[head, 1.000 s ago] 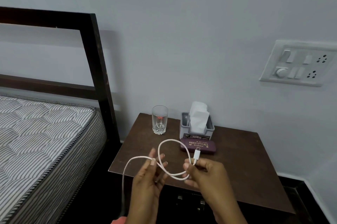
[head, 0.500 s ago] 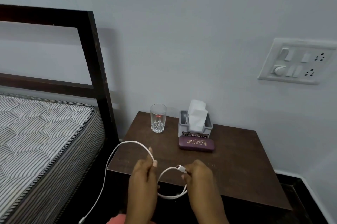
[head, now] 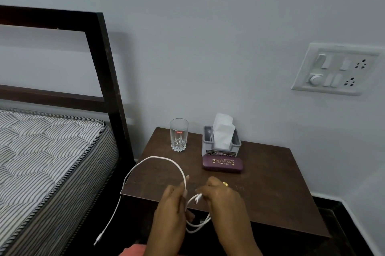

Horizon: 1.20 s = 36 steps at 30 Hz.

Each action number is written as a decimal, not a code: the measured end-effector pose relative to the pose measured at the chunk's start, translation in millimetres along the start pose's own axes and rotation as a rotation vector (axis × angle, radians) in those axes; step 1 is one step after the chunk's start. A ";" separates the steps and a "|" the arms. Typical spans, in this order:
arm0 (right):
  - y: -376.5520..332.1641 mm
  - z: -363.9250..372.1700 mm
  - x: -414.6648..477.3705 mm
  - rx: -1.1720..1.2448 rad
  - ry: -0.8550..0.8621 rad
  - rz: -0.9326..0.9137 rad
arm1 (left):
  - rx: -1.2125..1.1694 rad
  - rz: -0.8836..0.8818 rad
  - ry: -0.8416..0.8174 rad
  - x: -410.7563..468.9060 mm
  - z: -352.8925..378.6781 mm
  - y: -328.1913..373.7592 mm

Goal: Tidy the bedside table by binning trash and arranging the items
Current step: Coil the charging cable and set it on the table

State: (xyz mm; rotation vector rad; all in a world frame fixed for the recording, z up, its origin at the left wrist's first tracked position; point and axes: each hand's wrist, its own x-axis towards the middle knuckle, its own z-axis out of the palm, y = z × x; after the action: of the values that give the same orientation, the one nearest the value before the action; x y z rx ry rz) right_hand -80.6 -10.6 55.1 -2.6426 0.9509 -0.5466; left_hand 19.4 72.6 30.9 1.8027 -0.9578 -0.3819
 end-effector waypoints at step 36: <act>-5.5 -4.8 6.7 0.221 0.349 0.178 | -0.222 0.060 0.124 3.6 -14.5 8.2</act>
State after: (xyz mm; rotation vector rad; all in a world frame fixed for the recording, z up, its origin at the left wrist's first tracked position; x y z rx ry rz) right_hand -74.9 -11.5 63.1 -2.2814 1.1349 -1.0259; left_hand 27.4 77.7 45.1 1.5735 -0.8464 -0.3214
